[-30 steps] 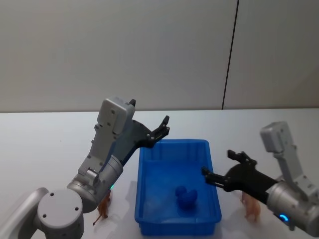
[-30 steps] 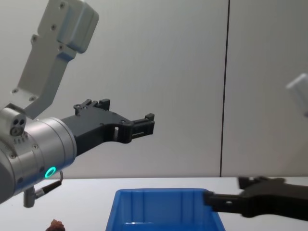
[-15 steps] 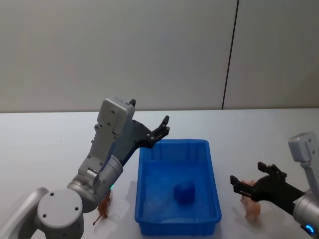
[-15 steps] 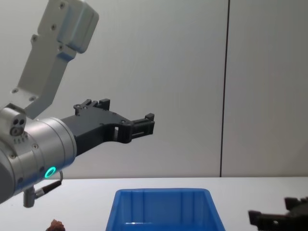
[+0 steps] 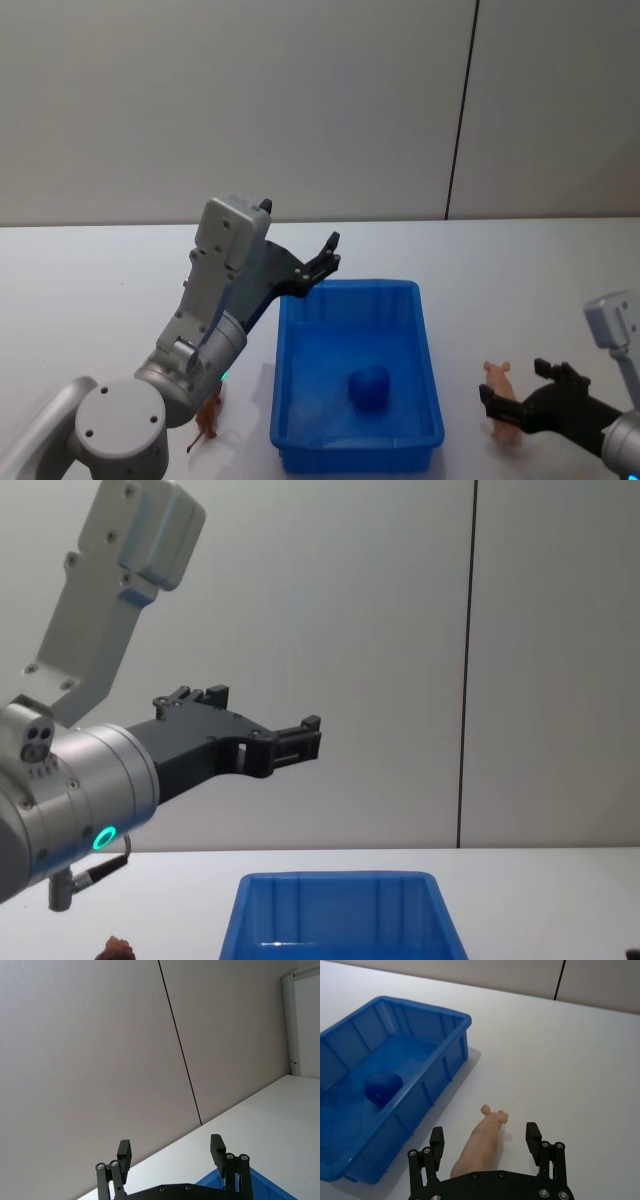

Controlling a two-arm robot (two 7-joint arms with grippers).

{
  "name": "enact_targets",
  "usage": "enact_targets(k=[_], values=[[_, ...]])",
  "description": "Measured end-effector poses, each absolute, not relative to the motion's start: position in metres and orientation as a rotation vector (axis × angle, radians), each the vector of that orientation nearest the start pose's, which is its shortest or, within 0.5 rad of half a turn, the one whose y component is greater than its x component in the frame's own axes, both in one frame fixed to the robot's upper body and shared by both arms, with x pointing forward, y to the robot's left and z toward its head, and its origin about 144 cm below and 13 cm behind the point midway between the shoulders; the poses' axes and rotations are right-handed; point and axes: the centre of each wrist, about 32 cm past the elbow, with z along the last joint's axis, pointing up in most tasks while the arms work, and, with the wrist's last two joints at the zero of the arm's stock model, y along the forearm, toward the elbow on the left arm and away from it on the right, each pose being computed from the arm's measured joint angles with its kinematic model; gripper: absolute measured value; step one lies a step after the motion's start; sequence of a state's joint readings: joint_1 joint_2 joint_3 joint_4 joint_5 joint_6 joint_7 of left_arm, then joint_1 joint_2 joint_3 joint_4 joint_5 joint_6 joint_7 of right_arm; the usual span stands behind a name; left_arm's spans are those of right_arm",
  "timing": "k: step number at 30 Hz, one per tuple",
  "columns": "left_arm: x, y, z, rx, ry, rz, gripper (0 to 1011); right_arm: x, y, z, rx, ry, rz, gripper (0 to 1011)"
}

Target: Pick up the two dolls from the table and place them into the box.

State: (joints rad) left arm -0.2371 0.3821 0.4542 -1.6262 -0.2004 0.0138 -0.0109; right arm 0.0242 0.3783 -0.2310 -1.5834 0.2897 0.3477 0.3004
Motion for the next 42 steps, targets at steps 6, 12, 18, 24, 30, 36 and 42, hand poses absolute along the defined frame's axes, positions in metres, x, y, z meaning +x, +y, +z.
enact_targets(k=[6, 12, 18, 24, 30, 36, 42], values=[[0.492, 0.198, 1.204, 0.061, -0.268, 1.124, 1001, 0.458, -0.266, 1.137, -0.372, 0.283, -1.043, 1003], [0.492, 0.198, 1.204, 0.061, -0.268, 1.124, 1001, 0.46, -0.264, 1.131, -0.393, 0.321, -1.038, 1003], [0.492, 0.198, 1.204, 0.061, -0.268, 1.124, 1001, 0.462, -0.261, 1.128, -0.398, 0.343, -1.039, 918], [0.492, 0.198, 1.204, 0.061, -0.268, 1.124, 1001, 0.464, -0.259, 1.126, -0.397, 0.355, -1.046, 766], [0.492, 0.198, 1.204, 0.061, -0.268, 1.124, 1001, 0.465, -0.258, 1.127, -0.39, 0.352, -1.056, 570], [0.492, 0.198, 1.204, 0.061, -0.268, 1.124, 1001, 0.465, -0.259, 1.129, -0.376, 0.338, -1.068, 409], [0.492, 0.198, 1.204, 0.061, -0.268, 1.124, 1001, 0.465, -0.259, 1.133, -0.352, 0.309, -1.082, 340]])
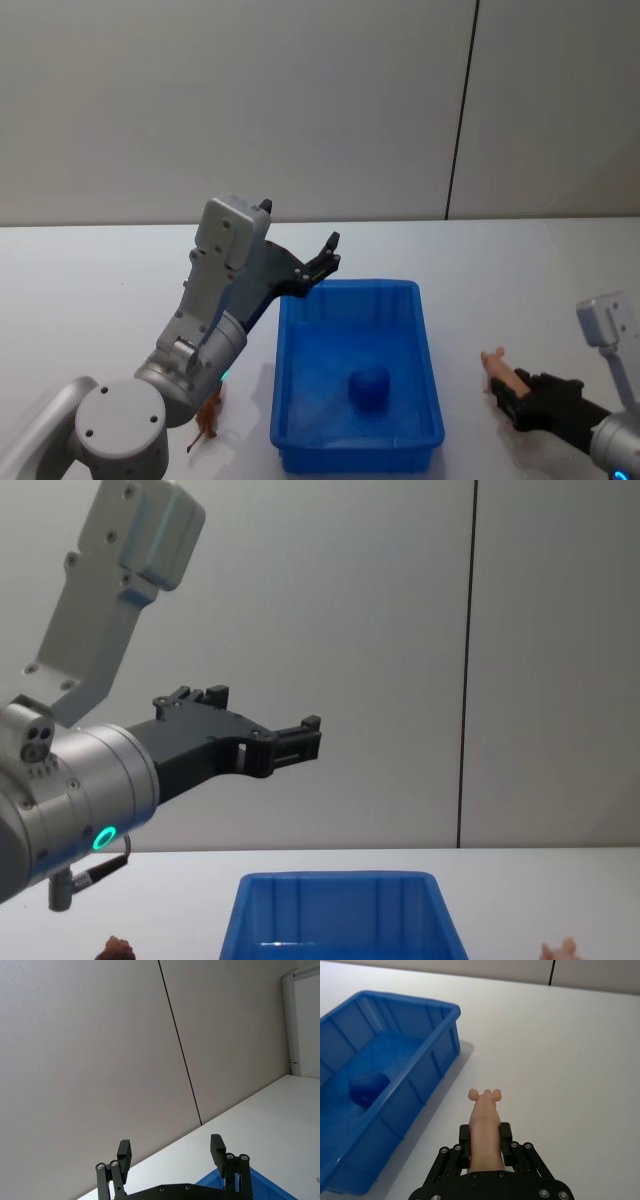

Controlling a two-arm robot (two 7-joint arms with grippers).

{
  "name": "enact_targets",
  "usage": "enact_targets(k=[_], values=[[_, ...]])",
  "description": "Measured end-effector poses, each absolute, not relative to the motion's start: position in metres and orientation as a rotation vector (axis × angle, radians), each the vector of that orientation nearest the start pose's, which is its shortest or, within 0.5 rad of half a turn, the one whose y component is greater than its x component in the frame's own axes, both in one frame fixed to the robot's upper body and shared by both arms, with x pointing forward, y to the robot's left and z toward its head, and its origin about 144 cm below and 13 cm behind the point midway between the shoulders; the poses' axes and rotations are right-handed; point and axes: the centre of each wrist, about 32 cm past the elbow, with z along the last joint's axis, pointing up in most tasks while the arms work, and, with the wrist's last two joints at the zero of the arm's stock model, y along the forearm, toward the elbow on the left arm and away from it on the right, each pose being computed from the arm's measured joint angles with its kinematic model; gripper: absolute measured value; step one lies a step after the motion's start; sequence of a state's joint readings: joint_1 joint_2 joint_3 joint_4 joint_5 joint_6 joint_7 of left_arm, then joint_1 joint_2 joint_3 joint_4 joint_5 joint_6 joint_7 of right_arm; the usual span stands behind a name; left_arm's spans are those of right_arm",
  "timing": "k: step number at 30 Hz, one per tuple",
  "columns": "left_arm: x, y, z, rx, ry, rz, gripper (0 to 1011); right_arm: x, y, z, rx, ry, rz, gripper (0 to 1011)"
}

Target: Pick up the two dolls from the table and place them into the box.

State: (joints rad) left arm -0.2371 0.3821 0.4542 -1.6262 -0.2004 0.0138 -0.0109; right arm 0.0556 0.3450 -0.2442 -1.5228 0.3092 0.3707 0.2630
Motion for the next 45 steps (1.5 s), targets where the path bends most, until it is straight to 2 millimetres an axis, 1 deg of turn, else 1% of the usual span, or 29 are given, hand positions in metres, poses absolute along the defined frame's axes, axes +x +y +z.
enact_targets(k=[7, 14, 18, 21, 28, 31, 33, 37, 38, 39, 43, 44, 45], values=[[0.492, 0.198, 1.204, 0.061, -0.267, 1.124, 1001, 0.467, -0.26, 1.142, -0.302, 0.254, -1.09, 340], [0.492, 0.198, 1.204, 0.061, -0.268, 1.124, 1001, 0.471, -0.258, 1.157, -0.235, 0.187, -1.079, 340], [0.492, 0.198, 1.204, 0.061, -0.267, 1.124, 1001, 0.475, -0.254, 1.17, -0.183, 0.139, -1.039, 340], [0.492, 0.198, 1.204, 0.061, -0.267, 1.124, 1001, 0.476, -0.251, 1.174, -0.166, 0.124, -1.016, 340], [0.492, 0.198, 1.204, 0.061, -0.267, 1.124, 1001, 0.482, -0.238, 1.185, -0.136, 0.095, -0.932, 340], [0.492, 0.198, 1.204, 0.061, -0.268, 1.124, 1001, 0.484, -0.227, 1.188, -0.14, 0.096, -0.884, 340], [0.492, 0.198, 1.204, 0.061, -0.267, 1.124, 1001, 0.485, -0.225, 1.188, -0.141, 0.098, -0.874, 340], [0.492, 0.198, 1.204, 0.061, -0.268, 1.124, 1001, 0.488, -0.21, 1.185, -0.169, 0.121, -0.823, 340], [0.492, 0.198, 1.204, 0.061, -0.268, 1.124, 1001, 0.488, -0.21, 1.185, -0.169, 0.121, -0.823, 340], [0.492, 0.198, 1.204, 0.061, -0.267, 1.124, 1001, 0.489, -0.206, 1.184, -0.176, 0.127, -0.812, 352], [0.492, 0.198, 1.204, 0.061, -0.268, 1.124, 1001, 0.49, -0.198, 1.181, -0.193, 0.142, -0.795, 459], [0.492, 0.198, 1.204, 0.061, -0.268, 1.124, 1001, 0.491, -0.197, 1.181, -0.196, 0.145, -0.793, 519], [0.492, 0.198, 1.204, 0.061, -0.268, 1.124, 1001, 0.491, -0.196, 1.181, -0.196, 0.146, -0.792, 519]])
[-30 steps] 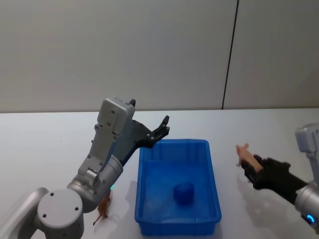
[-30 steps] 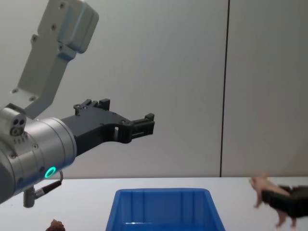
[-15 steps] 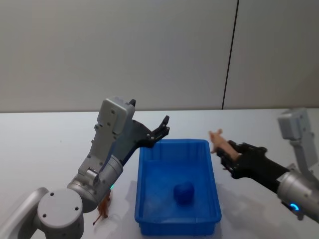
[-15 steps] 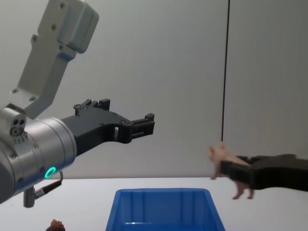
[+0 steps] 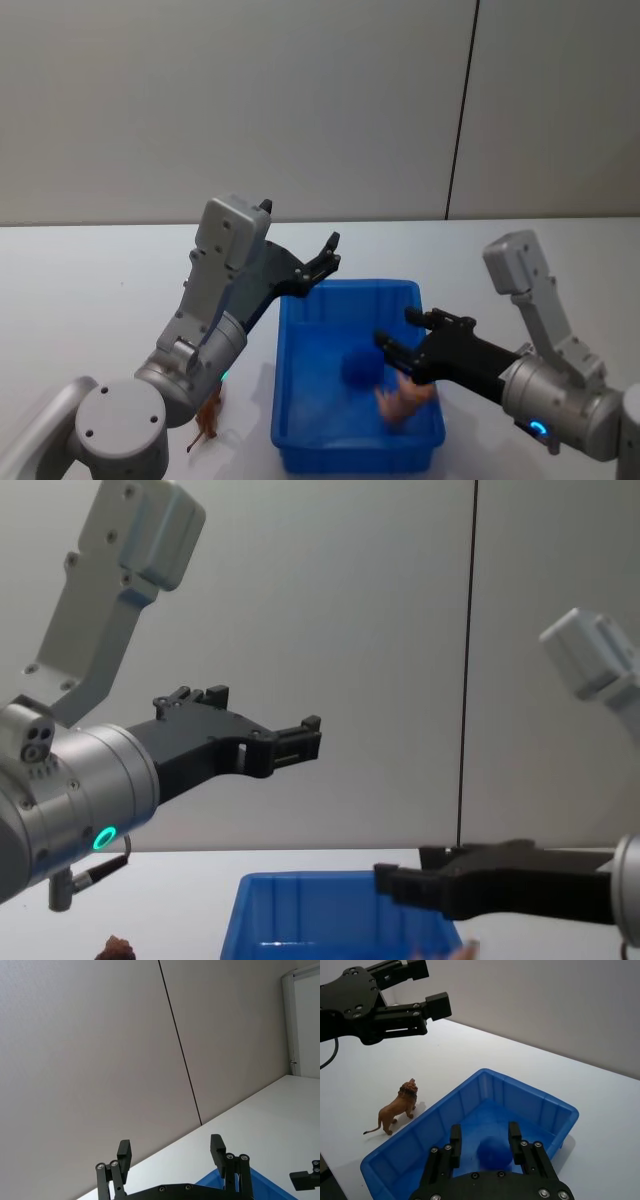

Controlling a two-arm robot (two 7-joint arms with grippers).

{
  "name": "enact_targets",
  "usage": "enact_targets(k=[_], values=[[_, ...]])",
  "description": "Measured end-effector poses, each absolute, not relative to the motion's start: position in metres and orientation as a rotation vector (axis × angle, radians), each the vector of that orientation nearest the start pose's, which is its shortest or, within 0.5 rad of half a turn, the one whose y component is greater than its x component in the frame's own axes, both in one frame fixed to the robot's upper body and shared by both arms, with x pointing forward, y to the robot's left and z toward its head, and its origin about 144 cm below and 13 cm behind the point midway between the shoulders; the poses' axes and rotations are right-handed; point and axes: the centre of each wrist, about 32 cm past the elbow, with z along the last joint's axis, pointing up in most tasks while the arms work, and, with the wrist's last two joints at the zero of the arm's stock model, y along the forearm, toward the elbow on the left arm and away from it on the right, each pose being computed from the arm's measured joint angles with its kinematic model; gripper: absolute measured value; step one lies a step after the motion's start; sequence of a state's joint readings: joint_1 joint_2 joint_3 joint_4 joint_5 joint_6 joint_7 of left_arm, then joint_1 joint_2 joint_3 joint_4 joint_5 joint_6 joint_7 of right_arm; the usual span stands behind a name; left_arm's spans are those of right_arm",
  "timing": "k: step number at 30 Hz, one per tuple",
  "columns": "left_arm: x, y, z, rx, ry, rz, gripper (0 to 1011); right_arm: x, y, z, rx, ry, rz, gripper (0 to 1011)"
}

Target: Pick up the two dolls from the table and place them into the box.

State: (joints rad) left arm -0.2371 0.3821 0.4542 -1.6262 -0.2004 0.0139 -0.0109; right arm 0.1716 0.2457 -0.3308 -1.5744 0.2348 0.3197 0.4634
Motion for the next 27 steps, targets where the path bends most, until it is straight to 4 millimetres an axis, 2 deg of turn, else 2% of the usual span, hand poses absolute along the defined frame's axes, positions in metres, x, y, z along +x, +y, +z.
enact_targets(k=[8, 10, 11, 15, 27], values=[[0.492, 0.198, 1.204, 0.061, -0.268, 1.124, 1001, 0.492, -0.194, 1.177, -0.207, 0.15, -0.801, 777], [0.492, 0.198, 1.204, 0.061, -0.268, 1.124, 1001, 0.492, -0.198, 1.177, -0.206, 0.149, -0.815, 815], [0.492, 0.198, 1.204, 0.061, -0.268, 1.124, 1001, 0.492, -0.199, 1.177, -0.205, 0.149, -0.819, 869], [0.492, 0.198, 1.204, 0.061, -0.267, 1.124, 1001, 0.491, -0.211, 1.175, -0.201, 0.15, -0.853, 983], [0.492, 0.198, 1.204, 0.061, -0.267, 1.124, 1001, 0.485, -0.246, 1.172, -0.199, 0.163, -0.945, 1001]])
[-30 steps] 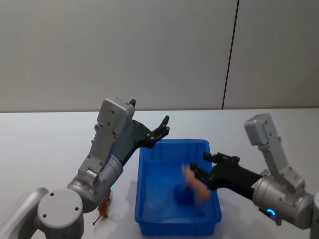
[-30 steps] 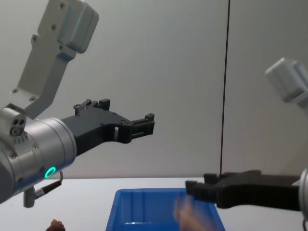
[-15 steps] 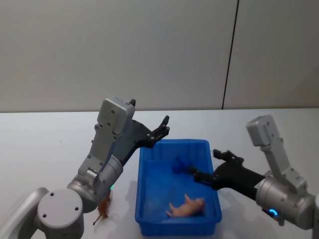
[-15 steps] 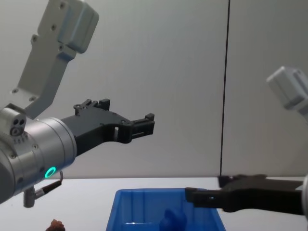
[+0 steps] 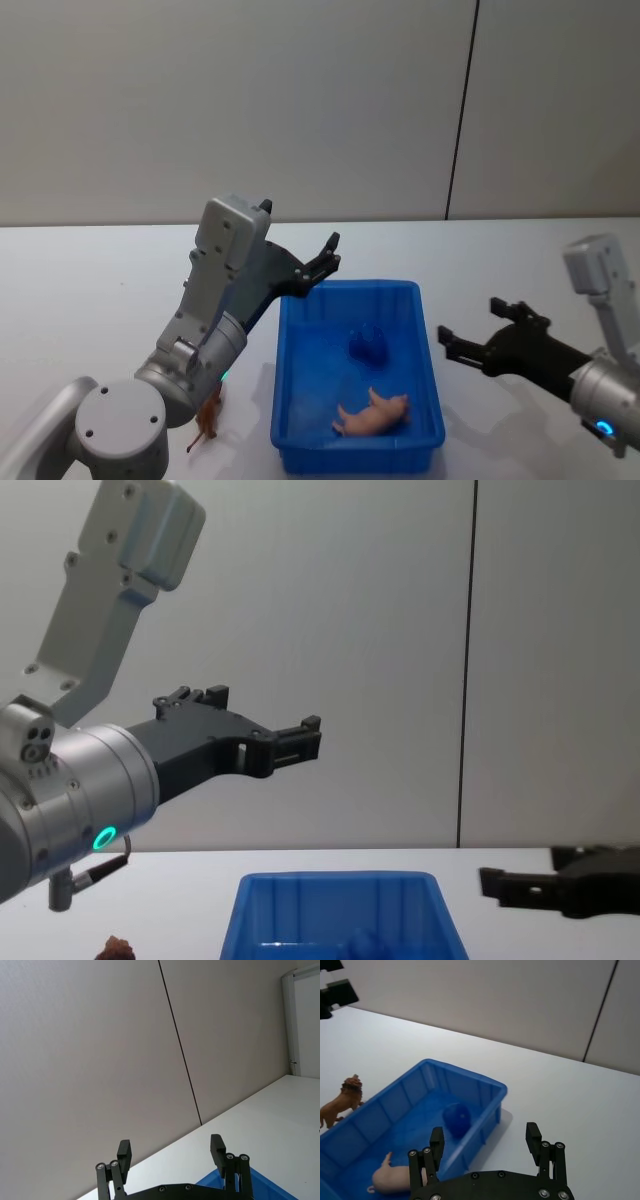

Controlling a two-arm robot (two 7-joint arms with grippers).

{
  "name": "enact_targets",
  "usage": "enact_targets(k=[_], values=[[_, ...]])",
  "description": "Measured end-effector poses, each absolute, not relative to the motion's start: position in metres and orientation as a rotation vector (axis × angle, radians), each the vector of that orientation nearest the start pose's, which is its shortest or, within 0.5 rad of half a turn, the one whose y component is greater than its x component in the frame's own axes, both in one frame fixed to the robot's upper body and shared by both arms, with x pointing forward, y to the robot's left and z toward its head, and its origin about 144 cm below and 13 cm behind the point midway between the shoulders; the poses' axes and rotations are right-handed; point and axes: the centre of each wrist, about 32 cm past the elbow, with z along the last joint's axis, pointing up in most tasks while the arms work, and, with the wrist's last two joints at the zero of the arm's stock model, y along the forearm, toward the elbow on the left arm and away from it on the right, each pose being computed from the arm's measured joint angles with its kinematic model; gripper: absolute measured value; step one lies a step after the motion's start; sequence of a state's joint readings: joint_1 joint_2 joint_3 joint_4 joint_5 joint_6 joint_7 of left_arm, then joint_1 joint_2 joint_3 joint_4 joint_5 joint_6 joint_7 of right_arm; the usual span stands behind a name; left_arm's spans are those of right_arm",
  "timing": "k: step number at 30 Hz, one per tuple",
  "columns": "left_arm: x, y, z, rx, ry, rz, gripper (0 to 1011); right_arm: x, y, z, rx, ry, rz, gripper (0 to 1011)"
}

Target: Pick up the two dolls from the table and place them into the box.

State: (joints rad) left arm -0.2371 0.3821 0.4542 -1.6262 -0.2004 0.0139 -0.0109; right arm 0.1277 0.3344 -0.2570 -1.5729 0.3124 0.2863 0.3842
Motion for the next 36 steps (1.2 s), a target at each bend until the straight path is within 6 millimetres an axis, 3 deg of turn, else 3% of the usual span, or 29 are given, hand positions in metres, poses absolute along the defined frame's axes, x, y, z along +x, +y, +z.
enact_targets(k=[16, 36], values=[[0.487, 0.202, 1.203, 0.084, -0.26, 1.144, 1001, 0.48, -0.272, 1.171, -0.206, 0.176, -1.008, 1001], [0.435, 0.238, 1.19, 0.242, -0.093, 1.318, 1001, 0.478, -0.279, 1.171, -0.208, 0.178, -1.026, 1001]])
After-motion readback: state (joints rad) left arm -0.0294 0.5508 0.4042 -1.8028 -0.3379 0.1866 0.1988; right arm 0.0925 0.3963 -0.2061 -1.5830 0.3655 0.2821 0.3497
